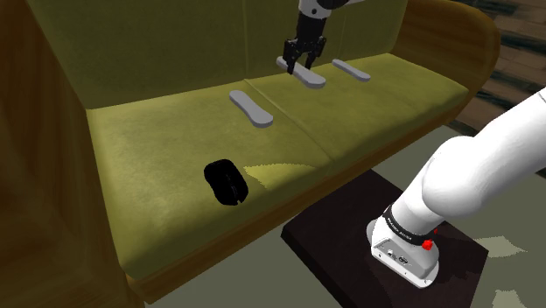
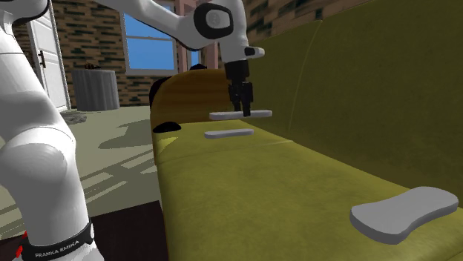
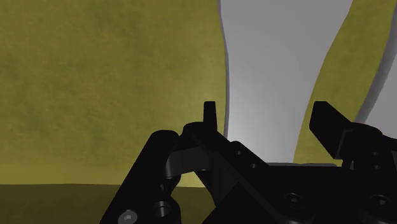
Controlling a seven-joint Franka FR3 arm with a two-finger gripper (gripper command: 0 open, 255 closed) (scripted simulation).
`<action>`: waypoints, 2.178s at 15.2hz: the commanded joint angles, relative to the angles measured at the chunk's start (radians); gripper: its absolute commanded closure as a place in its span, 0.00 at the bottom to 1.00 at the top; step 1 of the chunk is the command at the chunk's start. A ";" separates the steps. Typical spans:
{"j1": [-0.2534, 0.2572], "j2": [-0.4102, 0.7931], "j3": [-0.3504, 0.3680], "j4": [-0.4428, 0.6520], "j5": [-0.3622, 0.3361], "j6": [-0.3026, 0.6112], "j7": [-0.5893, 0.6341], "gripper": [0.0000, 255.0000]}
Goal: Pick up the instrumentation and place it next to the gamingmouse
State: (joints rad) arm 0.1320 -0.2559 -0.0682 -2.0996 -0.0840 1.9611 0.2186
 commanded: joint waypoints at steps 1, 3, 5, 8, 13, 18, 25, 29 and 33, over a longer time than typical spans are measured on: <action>0.019 0.007 0.031 0.015 0.003 -0.011 0.050 1.00; 0.038 0.019 0.063 0.028 0.005 -0.015 0.098 1.00; 0.057 0.035 0.093 0.045 0.007 -0.020 0.147 1.00; 0.085 0.066 0.138 0.080 0.007 -0.030 0.219 1.00; 0.132 0.137 0.209 0.161 -0.001 -0.050 0.339 1.00; 0.182 0.231 0.274 0.272 -0.023 -0.079 0.458 1.00; 0.268 0.406 0.346 0.489 -0.079 -0.147 0.617 1.00; 0.318 0.501 0.367 0.603 -0.113 -0.178 0.684 1.00; 0.315 0.500 0.366 0.547 -0.115 -0.124 0.691 1.00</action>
State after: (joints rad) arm 0.4478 0.2451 0.2979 -1.5362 -0.1986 1.8212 0.9077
